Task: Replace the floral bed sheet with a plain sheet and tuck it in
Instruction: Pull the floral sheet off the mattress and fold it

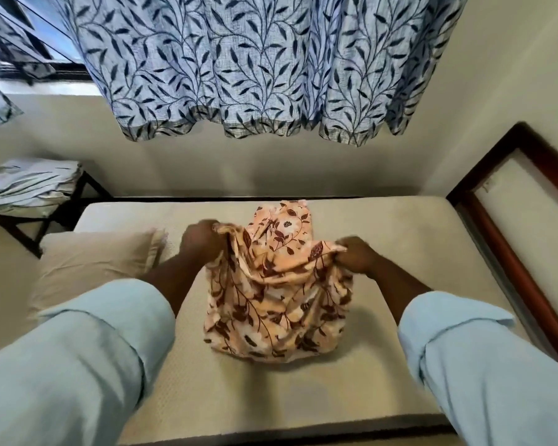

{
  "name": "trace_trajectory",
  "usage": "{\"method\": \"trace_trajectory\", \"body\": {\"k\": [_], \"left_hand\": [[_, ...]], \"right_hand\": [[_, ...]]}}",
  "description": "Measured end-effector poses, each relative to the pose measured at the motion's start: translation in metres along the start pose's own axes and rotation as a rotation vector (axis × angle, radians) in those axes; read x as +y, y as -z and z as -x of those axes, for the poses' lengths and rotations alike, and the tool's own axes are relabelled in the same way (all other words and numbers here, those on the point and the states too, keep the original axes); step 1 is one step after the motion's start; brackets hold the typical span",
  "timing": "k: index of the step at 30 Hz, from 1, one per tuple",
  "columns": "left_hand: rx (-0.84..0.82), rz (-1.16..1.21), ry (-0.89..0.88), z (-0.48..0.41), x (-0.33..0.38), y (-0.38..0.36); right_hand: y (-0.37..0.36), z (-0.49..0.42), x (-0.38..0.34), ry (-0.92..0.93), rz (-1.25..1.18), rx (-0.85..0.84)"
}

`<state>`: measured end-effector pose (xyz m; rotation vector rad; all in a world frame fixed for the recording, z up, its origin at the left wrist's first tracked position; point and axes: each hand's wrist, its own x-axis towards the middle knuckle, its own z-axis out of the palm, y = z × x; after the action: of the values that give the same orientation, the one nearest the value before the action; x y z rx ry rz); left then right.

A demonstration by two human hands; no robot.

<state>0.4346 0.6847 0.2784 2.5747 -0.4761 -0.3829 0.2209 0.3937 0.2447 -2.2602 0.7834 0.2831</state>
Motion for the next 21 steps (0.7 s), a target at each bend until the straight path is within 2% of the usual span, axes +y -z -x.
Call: {"method": "trace_trajectory", "body": {"k": [2,4,8,10,16,21], "left_hand": [[0.142,0.193,0.105,-0.046,0.031,0.006],[0.191,0.290,0.087,-0.087,0.051,0.006],[0.059,0.232,-0.031,-0.114,0.062,-0.014],[-0.049,0.147,-0.086,-0.117,0.047,-0.038],[-0.442,-0.135,-0.098,-0.103,-0.035,-0.120],[-0.674,-0.245,-0.131,-0.082,-0.084,-0.195]], "right_hand": [[0.032,-0.054,-0.015,0.063,-0.054,0.177],[0.059,-0.097,-0.033,0.102,-0.163,0.344],[0.055,-0.140,-0.034,0.084,-0.170,0.471],[0.027,-0.149,-0.015,0.049,-0.155,0.424],[-0.082,-0.142,0.049,0.003,-0.052,-0.019],[-0.165,-0.135,0.087,0.046,0.018,-0.189]]}}
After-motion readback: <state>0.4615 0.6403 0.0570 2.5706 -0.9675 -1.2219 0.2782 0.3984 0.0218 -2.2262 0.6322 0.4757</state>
